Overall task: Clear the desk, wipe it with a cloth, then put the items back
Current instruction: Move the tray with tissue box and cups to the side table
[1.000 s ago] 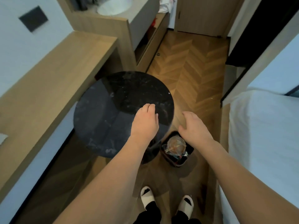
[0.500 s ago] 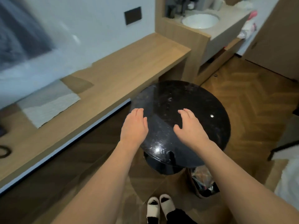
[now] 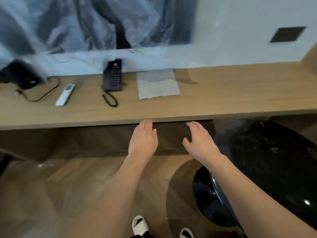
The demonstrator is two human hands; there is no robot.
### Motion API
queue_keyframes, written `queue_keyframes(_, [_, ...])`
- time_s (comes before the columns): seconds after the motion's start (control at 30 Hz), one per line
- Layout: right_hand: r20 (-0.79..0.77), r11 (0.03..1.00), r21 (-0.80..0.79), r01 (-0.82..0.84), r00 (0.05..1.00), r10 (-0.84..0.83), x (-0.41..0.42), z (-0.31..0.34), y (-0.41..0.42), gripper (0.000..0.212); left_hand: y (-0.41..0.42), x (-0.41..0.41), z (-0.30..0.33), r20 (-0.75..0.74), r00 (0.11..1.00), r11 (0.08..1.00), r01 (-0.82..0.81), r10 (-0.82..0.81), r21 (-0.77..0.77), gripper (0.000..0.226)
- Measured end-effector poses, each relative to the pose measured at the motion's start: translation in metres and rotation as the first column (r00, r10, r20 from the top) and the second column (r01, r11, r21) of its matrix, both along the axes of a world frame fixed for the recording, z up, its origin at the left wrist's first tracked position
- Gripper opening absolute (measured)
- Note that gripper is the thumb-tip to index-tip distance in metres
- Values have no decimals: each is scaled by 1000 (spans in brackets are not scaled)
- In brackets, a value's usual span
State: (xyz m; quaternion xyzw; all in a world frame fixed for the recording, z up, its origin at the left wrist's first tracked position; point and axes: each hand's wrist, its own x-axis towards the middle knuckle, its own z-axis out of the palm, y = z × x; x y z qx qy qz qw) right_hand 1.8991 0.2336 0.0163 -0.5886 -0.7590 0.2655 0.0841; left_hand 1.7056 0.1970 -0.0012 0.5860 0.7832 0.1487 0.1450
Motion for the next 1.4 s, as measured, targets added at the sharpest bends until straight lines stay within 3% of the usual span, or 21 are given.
queue_keyframes(0.27, [9,956,26,-291,957,291,-185,7,-7,61,-63,-165,-3,42,950,950,-310,308,27,46])
queue_keyframes(0.7, [-37,835,35,-549,834,550,-440,11,-47,59,-143,-396,12,16,845,843,-535,535,66,46])
queue_keyframes(1.4, [-109,684,53,-727,677,728,-748,22,46,62,-72,-671,31,-50,732,734,-677,679,58,48])
